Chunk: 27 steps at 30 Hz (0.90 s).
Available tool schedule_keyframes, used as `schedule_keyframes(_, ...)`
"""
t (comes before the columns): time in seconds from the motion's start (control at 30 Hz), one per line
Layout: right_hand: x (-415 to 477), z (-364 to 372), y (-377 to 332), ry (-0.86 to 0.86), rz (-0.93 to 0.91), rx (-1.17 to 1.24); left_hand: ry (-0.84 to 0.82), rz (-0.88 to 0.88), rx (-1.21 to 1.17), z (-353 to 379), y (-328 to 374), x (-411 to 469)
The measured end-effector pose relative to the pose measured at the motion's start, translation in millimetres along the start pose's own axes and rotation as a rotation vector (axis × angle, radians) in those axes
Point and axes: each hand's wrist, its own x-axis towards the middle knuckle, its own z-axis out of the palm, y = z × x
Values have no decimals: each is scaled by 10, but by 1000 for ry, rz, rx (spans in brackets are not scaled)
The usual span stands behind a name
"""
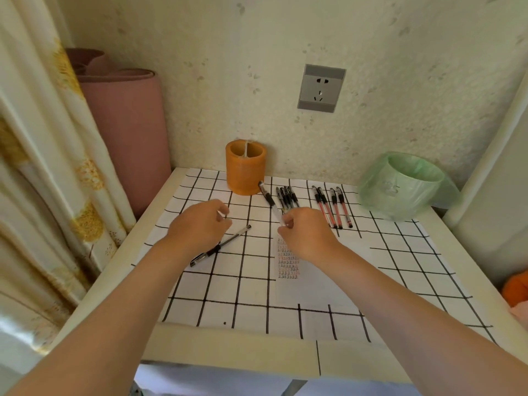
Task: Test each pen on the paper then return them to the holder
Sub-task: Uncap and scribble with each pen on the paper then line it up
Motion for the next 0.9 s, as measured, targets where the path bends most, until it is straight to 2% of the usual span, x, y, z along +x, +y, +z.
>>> schedule_keyframes(0.07, 118, 53, -41, 24, 38, 5, -97, 5, 154, 1, -74, -29)
schedule_keyframes(0.2, 300, 191, -118, 17, 52, -40, -228, 50, 287, 0, -157, -74)
schedule_keyframes(0.4, 383, 319, -100, 58, 91, -76, -268, 96, 232, -43, -293, -80)
schedule_keyframes(0.57, 403, 346, -85, 71, 52, -108, -269, 120, 161, -52, -339, -75)
schedule_keyframes(0.7, 385, 319, -164, 56, -44, -85, -249, 151, 101, -58, -319, -78)
schedule_keyframes(0.8, 288, 265, -293, 79, -240, -25, -250, 182, 45, -46, -300, -67)
schedule_keyframes(0.9, 153, 211, -385, -87, -428, 6, -234, 239, -53, -39, -231, -69)
